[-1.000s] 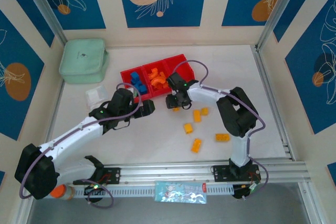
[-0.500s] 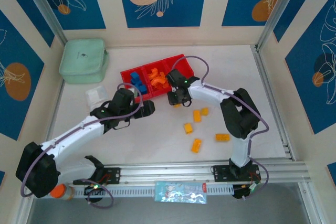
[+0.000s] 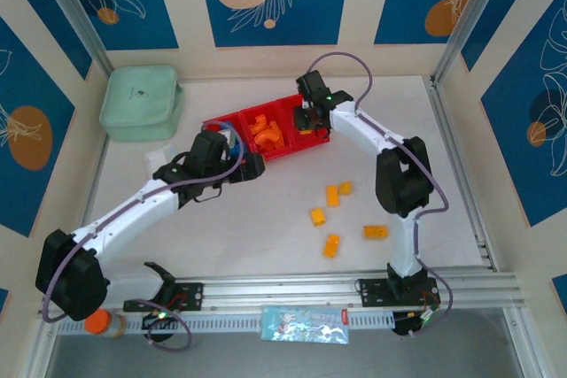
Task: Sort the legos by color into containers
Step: Place the lego in the container, then pick up the lego from the bottom-center of the table.
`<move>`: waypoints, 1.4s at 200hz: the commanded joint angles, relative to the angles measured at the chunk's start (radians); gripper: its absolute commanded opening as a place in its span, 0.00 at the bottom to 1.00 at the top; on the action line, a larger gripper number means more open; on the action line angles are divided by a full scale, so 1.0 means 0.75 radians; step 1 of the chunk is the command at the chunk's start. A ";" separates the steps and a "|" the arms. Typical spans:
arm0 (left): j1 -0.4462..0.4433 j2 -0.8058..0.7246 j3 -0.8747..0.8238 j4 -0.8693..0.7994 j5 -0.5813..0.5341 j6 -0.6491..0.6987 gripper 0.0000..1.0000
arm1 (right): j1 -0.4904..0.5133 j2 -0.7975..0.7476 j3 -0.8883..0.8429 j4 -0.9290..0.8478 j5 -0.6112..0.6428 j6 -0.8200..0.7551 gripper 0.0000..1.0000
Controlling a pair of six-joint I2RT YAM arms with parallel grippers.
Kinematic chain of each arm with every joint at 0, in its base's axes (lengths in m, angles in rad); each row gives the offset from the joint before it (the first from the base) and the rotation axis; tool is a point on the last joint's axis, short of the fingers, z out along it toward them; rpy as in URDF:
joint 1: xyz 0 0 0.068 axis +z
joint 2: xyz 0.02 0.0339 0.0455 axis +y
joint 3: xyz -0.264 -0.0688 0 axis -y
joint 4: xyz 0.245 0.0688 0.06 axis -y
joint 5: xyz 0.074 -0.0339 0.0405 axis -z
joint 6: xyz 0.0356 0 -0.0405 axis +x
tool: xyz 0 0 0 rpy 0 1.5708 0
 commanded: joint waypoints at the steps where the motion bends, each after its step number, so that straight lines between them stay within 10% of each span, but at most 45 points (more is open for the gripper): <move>1: 0.030 0.032 0.059 -0.027 0.049 0.040 0.99 | -0.025 0.127 0.138 -0.077 -0.001 -0.024 0.31; 101: 0.082 0.057 0.088 -0.030 0.122 0.071 0.99 | -0.034 0.200 0.322 -0.166 -0.022 -0.047 0.52; 280: -0.144 -0.076 -0.210 0.121 0.132 -0.118 0.99 | 0.340 -0.700 -0.983 -0.130 0.008 0.254 0.68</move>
